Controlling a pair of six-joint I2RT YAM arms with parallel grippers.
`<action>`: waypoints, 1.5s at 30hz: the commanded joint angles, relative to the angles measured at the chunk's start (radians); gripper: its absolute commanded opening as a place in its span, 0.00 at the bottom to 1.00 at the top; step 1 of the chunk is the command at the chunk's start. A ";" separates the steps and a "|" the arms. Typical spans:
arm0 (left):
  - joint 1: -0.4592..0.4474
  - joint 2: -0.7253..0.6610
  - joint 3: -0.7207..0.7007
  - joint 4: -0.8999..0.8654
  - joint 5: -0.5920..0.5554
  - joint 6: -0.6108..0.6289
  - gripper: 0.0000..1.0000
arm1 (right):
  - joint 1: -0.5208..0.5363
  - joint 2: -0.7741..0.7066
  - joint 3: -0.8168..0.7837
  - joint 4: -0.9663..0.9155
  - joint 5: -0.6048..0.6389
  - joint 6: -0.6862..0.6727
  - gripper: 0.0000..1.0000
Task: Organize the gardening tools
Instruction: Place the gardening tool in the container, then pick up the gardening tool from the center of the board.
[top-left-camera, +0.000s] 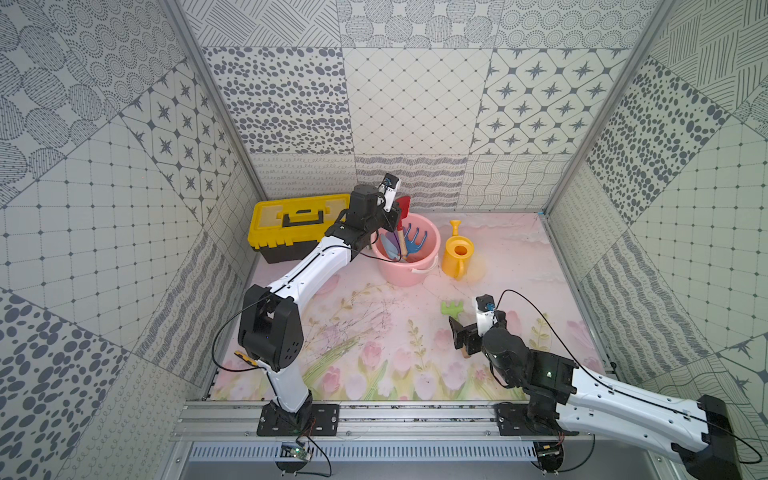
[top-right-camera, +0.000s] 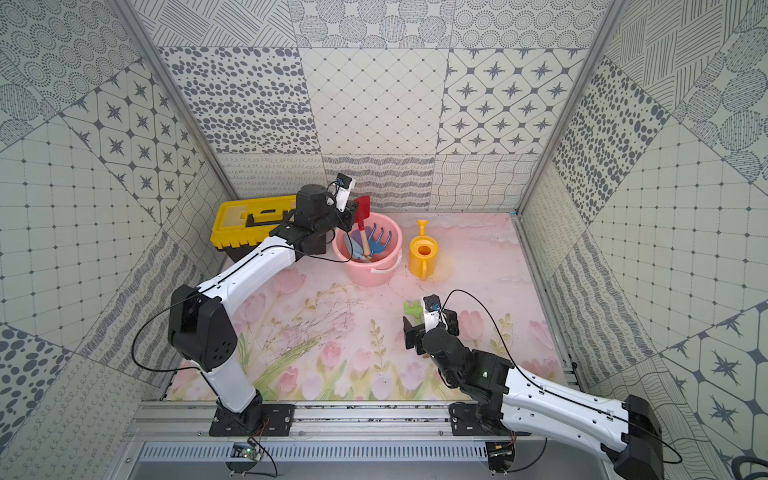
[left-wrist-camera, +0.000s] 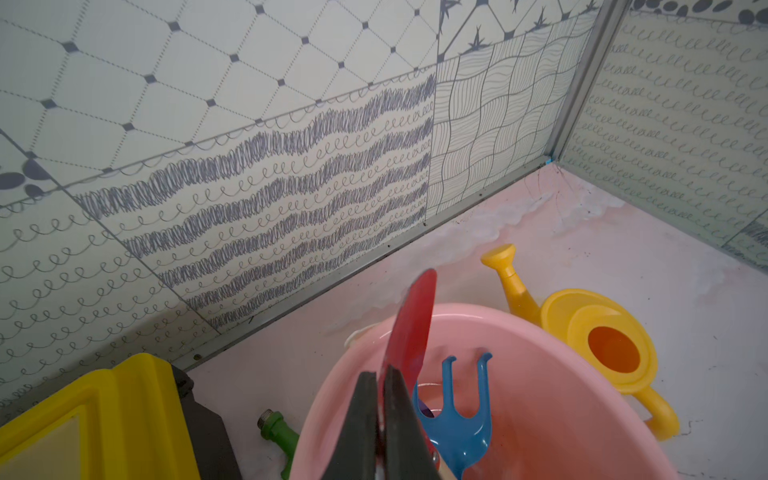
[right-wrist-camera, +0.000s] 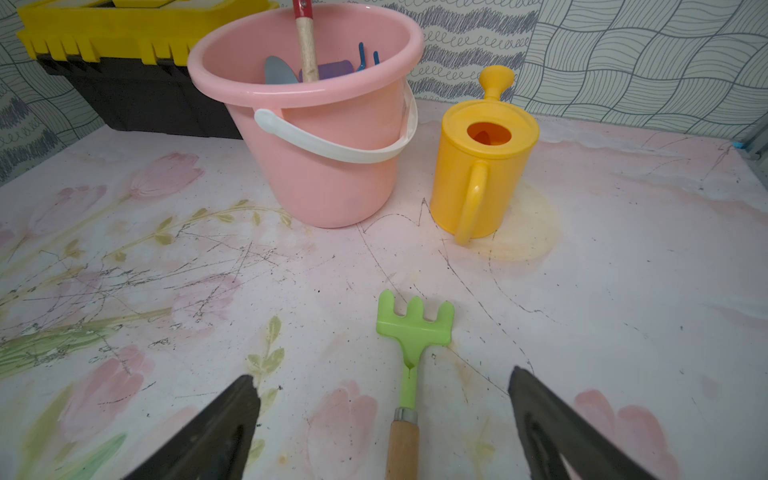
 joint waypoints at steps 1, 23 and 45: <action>0.009 0.031 -0.049 0.141 0.137 0.008 0.01 | -0.014 0.006 0.014 0.019 -0.003 0.015 0.97; -0.031 -0.267 -0.363 0.305 0.149 -0.683 0.86 | -0.052 0.041 0.011 0.019 -0.032 0.036 0.97; -0.358 -0.718 -1.006 0.211 -0.250 -0.673 1.00 | -0.259 0.180 -0.014 0.010 -0.200 0.157 0.97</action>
